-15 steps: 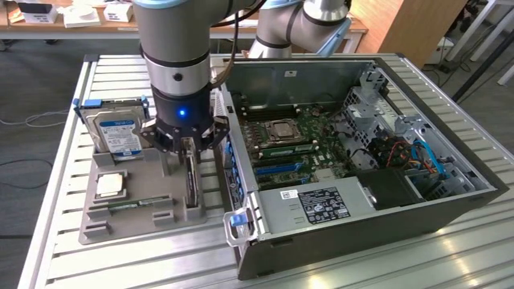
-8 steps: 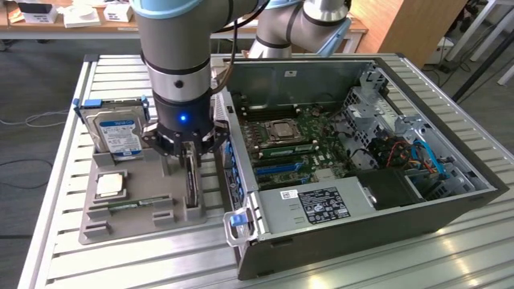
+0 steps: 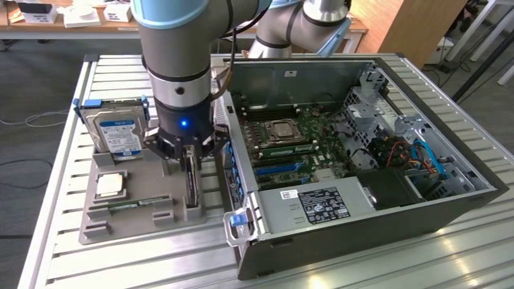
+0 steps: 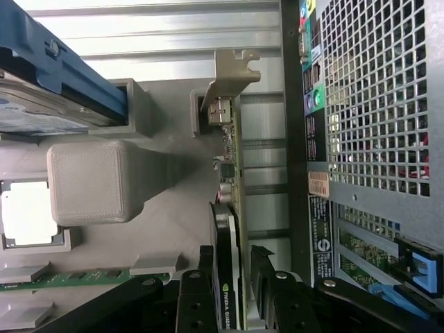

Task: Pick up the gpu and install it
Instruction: 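Pick up the gpu and move the gpu toward the slot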

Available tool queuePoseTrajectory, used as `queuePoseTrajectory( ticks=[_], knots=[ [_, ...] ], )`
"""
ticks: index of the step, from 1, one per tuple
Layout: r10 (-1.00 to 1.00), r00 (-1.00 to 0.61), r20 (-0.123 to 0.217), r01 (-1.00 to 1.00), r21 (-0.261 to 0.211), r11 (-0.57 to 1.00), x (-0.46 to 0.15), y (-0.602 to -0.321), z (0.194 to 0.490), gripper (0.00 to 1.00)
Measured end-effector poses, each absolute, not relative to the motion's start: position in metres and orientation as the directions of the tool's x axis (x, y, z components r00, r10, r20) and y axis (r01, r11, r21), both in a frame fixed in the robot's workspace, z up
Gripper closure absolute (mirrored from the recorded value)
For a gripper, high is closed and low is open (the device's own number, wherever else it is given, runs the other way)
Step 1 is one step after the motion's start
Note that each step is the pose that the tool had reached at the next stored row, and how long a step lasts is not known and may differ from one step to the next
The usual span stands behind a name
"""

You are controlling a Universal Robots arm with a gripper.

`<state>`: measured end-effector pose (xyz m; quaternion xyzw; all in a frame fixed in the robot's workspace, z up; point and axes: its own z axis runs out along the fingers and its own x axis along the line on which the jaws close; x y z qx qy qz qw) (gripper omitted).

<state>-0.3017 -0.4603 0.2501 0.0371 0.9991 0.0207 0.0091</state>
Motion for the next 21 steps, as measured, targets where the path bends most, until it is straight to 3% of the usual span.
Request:
queuePoseTrajectory(
  ticks=[21],
  knots=[
    [0.075,-0.997,-0.017,0.074,0.042,0.996,-0.302,-0.46,0.236,0.64]
  ],
)
